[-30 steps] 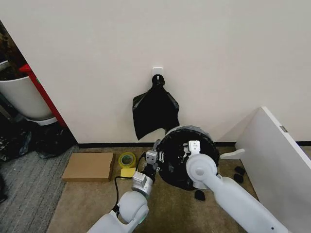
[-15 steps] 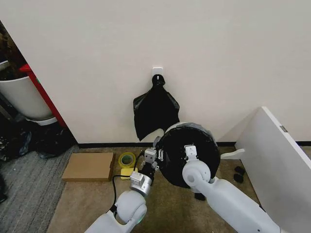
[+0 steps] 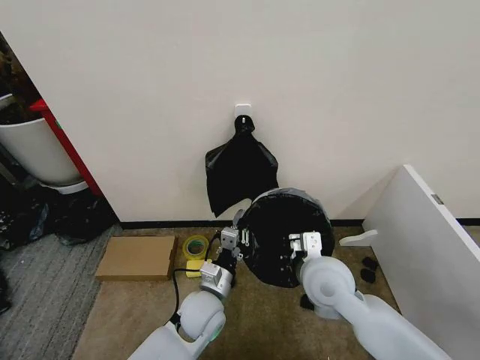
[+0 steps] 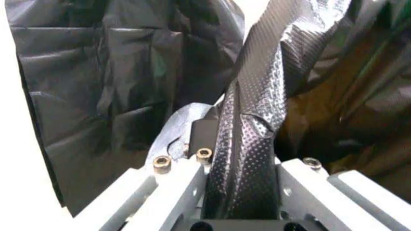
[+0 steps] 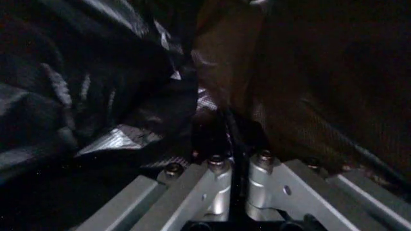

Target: Place the garbage bag over the trash bin.

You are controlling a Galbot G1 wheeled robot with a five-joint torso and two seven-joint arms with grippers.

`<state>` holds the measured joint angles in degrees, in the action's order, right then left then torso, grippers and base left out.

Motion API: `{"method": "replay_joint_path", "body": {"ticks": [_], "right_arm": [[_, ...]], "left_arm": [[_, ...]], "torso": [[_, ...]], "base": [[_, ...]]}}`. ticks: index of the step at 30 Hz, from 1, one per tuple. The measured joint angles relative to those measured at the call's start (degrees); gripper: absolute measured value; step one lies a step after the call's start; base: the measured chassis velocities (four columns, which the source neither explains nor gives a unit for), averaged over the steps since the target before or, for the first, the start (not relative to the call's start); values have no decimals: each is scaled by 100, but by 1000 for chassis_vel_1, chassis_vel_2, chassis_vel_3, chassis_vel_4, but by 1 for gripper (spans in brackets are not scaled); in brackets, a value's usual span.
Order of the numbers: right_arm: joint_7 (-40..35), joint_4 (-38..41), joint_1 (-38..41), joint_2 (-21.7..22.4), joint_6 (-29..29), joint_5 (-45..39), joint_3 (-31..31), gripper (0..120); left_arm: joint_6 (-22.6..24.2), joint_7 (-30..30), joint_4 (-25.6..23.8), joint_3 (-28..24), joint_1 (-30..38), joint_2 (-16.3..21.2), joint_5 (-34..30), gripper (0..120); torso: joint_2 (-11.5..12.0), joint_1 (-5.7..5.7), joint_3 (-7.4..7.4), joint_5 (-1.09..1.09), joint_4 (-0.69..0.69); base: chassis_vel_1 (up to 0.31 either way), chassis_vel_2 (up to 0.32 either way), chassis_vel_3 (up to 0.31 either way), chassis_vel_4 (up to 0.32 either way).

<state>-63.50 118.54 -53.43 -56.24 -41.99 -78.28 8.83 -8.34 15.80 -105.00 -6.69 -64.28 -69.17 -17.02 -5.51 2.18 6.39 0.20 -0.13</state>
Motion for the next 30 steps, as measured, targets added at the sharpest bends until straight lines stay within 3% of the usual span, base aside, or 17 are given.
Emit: {"method": "replay_joint_path", "body": {"ticks": [11, 20, 24, 30], "right_arm": [[488, -664, 274, -294, 44, 1619, 510, 0], [481, -703, 687, -501, 208, 1351, 532, 0], [465, -1053, 845, -665, 220, 1346, 603, 0], [553, -1949, 1166, -959, 338, 2020, 737, 0]], "left_arm": [[29, 11, -134, 24, -105, 38, 8, 1], [5, 10, -130, 16, -109, 2, 16, 1], [4, 3, -161, -13, -118, -16, 17, 1], [3, -7, -209, -34, -170, -11, 30, 1]], "torso": [[0, 1, 0, 0, 1], [0, 1, 0, 0, 1], [0, 1, 0, 0, 0], [0, 1, 1, 1, 1]], "base": [[0, 0, 0, 0], [0, 0, 0, 0], [0, 0, 0, 0], [0, 0, 0, 0]]}}
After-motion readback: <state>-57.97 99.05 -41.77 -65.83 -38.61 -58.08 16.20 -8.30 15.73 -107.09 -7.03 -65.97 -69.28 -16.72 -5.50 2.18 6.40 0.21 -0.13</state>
